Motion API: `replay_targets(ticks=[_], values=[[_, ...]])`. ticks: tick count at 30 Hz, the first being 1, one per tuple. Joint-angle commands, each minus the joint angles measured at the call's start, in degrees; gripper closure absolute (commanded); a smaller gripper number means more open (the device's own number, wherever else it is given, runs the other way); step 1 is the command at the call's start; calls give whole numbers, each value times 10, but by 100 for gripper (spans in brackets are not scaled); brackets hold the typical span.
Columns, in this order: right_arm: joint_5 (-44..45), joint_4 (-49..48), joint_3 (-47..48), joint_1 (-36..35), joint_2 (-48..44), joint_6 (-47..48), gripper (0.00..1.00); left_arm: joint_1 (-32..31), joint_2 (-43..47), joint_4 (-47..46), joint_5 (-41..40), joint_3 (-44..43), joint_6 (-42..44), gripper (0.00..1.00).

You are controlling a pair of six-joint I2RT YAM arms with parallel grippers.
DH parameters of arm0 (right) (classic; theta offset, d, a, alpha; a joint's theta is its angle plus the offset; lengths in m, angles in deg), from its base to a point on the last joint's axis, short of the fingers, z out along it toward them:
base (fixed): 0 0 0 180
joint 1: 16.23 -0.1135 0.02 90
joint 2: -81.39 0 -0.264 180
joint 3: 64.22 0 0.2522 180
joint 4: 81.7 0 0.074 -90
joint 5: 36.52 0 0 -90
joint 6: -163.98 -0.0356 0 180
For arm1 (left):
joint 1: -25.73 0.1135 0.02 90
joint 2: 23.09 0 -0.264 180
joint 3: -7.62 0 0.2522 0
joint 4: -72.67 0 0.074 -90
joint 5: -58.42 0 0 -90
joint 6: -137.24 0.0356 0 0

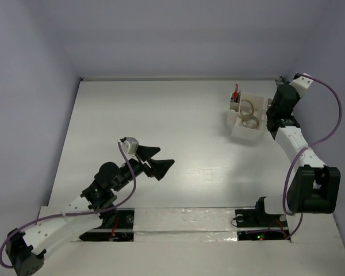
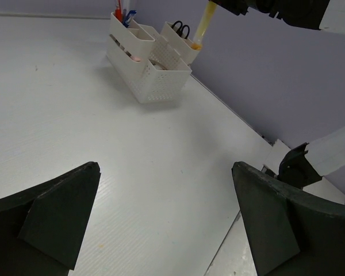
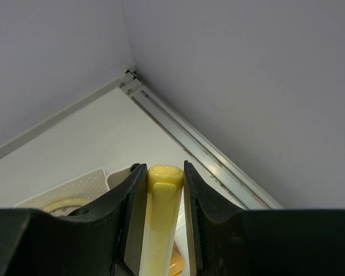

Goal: Sort the stationery into containers
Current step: Place the pen in the storage box.

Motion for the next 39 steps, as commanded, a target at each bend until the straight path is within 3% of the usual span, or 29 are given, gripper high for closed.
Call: replay_targets(ticks=[1, 9, 28, 31, 35, 39], values=[[24, -93, 38, 2, 7, 45, 100, -3, -11, -24, -3, 2, 9, 1], [12, -131, 36, 2, 40, 64, 100, -3, -24, -30, -2, 1, 9, 1], [-46, -288, -120, 2, 13, 75, 99, -3, -21, -25, -13, 2, 11, 1], [-52, -287, -134, -4, -2, 72, 92, -3, -22, -26, -12, 1, 11, 1], [-62, -281, -148, -14, -32, 43, 69, -3, -23, -26, -13, 1, 11, 1], [-76, -245, -149, -27, -62, 23, 55, -3, -22, -25, -17, 1, 9, 1]])
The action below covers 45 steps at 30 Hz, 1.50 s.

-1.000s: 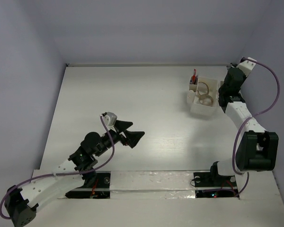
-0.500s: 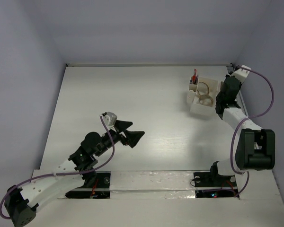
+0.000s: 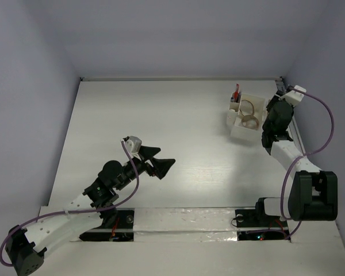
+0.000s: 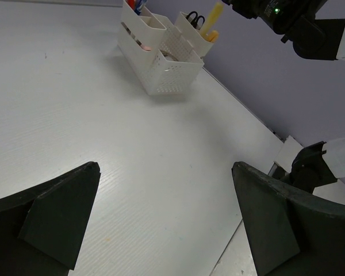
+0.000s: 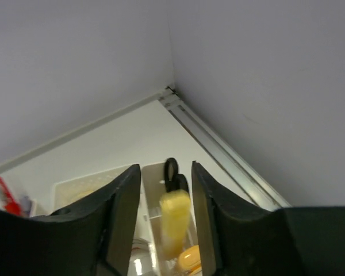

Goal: Sort the stationery into containers
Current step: Place the pen in the storage box, then reset both arms

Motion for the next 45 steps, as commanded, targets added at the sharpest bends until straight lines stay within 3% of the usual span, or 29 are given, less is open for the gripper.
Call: replay_targets(ticks=[1, 12, 16, 17, 21, 25, 31, 37, 45], values=[[-14, 1, 5, -11, -40, -37, 52, -3, 4, -25, -5, 1, 7, 1], [-37, 117, 29, -11, -83, -95, 26, -3, 1, -24, -18, 1, 7, 1], [-145, 184, 60, -11, -141, -168, 20, -3, -4, -20, -23, -9, 2, 1], [-174, 190, 62, -11, -157, -179, 0, -3, -4, -21, -24, -12, 1, 1], [-288, 254, 85, -11, -239, -228, 0, -3, 4, -14, -26, -27, -12, 1], [-457, 320, 115, -11, -302, -256, 0, -3, 20, 3, -26, -55, -30, 1], [-617, 319, 140, -11, -398, -314, 0, -3, 47, 70, -71, -145, -40, 1], [-636, 343, 160, -11, -490, -308, 0, -3, 66, 183, -118, -287, 12, 1], [-584, 378, 130, -11, -533, -285, 0, -3, 79, 231, -194, -359, 75, 1]])
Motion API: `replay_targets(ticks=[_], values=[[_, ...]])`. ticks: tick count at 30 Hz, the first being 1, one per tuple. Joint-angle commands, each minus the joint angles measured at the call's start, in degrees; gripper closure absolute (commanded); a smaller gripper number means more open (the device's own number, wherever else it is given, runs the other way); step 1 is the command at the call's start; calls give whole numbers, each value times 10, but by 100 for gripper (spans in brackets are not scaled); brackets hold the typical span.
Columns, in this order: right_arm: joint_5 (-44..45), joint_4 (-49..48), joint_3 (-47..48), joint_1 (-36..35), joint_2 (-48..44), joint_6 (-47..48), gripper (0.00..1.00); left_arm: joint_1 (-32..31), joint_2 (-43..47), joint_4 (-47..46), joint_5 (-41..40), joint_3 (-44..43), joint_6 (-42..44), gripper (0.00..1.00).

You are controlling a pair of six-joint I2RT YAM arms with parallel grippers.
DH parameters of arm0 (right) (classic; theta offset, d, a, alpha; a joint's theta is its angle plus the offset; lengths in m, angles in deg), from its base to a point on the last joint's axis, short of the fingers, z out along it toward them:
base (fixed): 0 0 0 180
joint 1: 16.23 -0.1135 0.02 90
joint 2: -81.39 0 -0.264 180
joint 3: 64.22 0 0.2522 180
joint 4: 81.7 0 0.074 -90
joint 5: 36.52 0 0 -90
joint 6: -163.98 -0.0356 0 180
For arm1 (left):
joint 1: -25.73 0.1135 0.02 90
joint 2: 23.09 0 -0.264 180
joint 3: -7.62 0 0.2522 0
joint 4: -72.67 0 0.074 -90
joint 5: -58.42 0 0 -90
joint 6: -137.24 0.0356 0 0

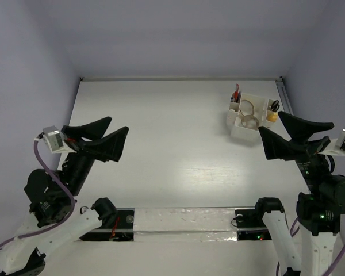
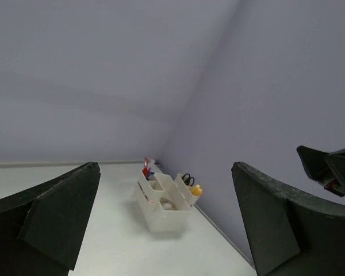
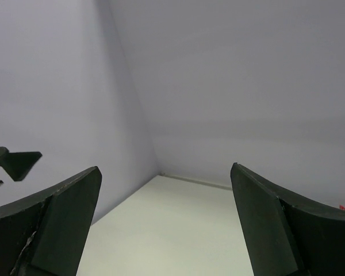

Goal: Sort the stationery into containers
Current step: Reset both arms

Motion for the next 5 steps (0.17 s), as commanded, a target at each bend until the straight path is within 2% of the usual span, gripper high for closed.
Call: replay_targets(ticks=[1, 5], values=[[8, 38, -13, -3, 11, 9, 0, -3, -11, 34, -39, -12, 34, 1], [5, 42, -12, -3, 19, 9, 0, -3, -8, 26, -47, 4, 21, 1]])
